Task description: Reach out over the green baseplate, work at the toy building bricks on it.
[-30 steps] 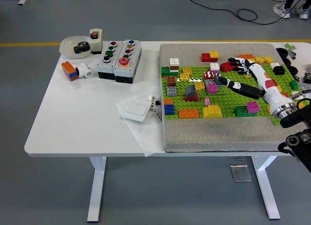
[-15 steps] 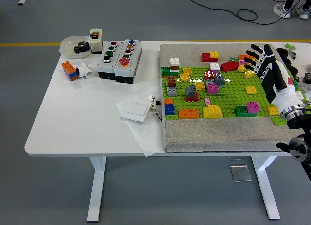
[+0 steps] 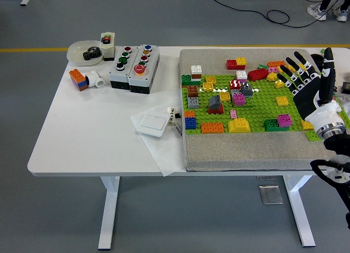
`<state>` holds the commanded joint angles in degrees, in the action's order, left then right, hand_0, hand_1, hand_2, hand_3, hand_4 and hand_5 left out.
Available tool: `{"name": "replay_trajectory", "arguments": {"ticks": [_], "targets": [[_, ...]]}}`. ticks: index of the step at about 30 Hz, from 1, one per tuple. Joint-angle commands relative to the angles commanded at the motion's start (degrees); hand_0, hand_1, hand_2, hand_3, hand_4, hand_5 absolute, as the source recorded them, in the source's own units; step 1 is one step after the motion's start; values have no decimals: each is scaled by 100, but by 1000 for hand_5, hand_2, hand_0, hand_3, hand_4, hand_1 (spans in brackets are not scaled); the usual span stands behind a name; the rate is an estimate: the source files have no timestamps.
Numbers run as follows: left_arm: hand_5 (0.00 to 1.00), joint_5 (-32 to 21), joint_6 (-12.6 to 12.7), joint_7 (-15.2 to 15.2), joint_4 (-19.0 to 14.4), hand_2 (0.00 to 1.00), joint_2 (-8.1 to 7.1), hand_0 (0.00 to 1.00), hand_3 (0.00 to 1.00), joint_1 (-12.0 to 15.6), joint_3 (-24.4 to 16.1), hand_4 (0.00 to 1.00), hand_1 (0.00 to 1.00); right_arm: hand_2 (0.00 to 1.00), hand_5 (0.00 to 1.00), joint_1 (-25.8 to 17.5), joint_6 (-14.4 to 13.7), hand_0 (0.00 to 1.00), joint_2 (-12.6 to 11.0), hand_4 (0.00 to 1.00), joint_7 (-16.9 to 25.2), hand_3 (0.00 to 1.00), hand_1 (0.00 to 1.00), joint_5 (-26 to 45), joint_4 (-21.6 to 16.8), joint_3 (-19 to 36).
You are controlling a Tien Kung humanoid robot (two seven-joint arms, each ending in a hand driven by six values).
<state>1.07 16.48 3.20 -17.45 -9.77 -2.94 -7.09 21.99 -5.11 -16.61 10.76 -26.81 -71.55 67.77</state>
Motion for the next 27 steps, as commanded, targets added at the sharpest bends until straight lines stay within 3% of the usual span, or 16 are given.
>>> {"name": "replay_trajectory", "arguments": {"ticks": [27], "targets": [[653, -172, -11, 63, -3, 874, 13, 860, 739, -39, 96, 735, 868, 861, 998, 61, 29, 893, 11, 998, -49, 883, 838, 196, 12, 46]]}}
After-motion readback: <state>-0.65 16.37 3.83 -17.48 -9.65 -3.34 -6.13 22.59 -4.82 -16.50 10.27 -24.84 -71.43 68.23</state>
